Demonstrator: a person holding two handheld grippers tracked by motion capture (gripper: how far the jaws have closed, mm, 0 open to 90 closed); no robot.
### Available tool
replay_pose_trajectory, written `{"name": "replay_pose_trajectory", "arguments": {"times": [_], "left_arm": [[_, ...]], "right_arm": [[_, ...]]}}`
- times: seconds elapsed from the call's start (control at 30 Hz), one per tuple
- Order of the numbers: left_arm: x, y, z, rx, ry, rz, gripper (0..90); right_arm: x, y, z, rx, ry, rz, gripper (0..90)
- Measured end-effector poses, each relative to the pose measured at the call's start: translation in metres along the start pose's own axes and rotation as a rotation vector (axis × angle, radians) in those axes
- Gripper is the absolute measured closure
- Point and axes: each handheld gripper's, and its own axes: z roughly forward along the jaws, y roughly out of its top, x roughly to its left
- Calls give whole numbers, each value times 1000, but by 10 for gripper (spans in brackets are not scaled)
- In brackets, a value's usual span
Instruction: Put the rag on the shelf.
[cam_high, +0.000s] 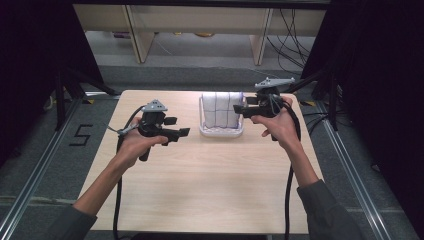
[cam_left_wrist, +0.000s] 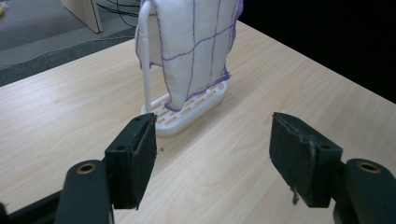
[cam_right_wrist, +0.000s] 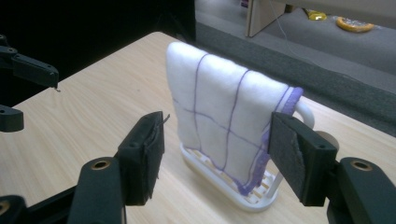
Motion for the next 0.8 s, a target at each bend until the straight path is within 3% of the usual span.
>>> {"name": "replay_pose_trajectory", "arguments": {"times": [0.4, 0.53, 0.57, 0.8], "left_arm": [[-9, -22, -3, 13, -15, 6, 287], [-8, -32, -2, 15, -20, -11, 273], [-8, -34, -2, 17, -17, -8, 273], [-7, -47, 1, 15, -34, -31, 266]], "right_arm": [[10, -21, -6, -1, 47, 20, 343], [15, -30, -6, 7, 64, 36, 335], [13, -32, -5, 6, 65, 7, 335], [20, -43, -5, 1, 72, 16, 334]]}}
